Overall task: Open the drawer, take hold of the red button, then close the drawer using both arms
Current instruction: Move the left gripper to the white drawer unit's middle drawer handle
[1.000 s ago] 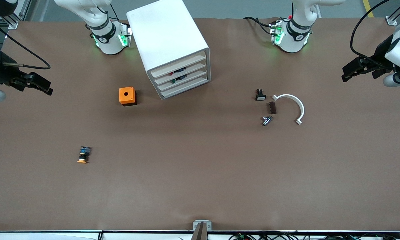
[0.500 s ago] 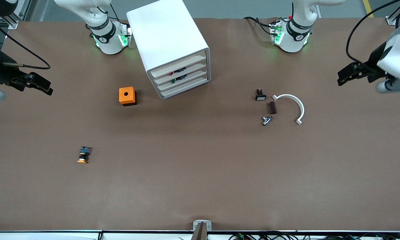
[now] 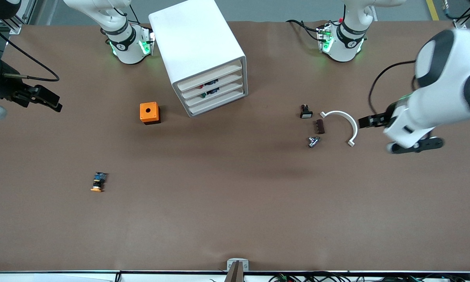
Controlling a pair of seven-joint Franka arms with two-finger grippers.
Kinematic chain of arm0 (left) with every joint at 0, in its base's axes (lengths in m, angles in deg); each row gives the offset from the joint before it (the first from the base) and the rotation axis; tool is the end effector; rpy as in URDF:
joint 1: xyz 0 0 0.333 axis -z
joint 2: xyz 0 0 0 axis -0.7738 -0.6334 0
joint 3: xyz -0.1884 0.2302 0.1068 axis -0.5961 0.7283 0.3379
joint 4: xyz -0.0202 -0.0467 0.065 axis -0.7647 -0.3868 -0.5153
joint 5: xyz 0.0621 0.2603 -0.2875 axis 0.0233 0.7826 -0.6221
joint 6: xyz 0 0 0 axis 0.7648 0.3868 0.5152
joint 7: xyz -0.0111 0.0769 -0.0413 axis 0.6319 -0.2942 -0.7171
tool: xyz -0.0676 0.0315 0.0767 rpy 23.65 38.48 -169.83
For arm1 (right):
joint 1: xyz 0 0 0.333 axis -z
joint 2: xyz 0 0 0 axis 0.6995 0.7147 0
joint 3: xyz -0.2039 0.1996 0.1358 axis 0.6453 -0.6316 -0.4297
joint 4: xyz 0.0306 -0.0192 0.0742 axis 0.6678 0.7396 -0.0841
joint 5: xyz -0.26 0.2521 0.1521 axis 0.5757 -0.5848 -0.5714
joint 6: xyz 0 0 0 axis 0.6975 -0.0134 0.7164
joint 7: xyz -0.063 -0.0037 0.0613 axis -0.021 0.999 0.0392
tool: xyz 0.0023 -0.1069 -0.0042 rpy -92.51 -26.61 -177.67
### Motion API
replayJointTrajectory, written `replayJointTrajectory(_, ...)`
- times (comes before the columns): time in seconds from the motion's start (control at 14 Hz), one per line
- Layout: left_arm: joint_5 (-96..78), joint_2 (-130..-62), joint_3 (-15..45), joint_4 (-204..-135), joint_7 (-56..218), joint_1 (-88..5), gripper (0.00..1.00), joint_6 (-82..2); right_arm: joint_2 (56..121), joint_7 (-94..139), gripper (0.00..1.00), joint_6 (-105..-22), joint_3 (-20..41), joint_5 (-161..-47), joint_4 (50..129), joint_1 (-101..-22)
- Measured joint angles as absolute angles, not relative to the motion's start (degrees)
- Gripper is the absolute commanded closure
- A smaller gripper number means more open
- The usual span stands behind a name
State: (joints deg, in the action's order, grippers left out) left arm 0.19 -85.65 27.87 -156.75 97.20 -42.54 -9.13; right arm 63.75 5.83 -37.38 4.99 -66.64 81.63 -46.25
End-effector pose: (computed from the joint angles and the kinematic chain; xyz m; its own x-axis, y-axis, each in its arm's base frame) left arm 0.5945 -0.1362 0.4870 0.9482 0.1669 -0.2705 0.1476 -0.9849 -0.0903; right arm 0.5480 0.0213 0.6221 0.9861 -0.1652 -0.0189 -0.1652 -0.9863 0.0049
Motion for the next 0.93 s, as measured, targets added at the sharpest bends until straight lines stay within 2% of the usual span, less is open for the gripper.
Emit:
replayJointTrajectory(0.57,-0.82,-98.68,26.3,-153.94,130.03,-29.44,0.0,-9.34,63.74,5.83,0.0,-37.37,5.01,-66.64,81.66,-46.25)
replayJointTrajectory(0.93,-6.28,-102.94,26.2,-153.25,144.3,-23.82,0.0,-9.28,63.73,5.83,0.0,-38.0,5.04,-66.64,81.65,-46.25)
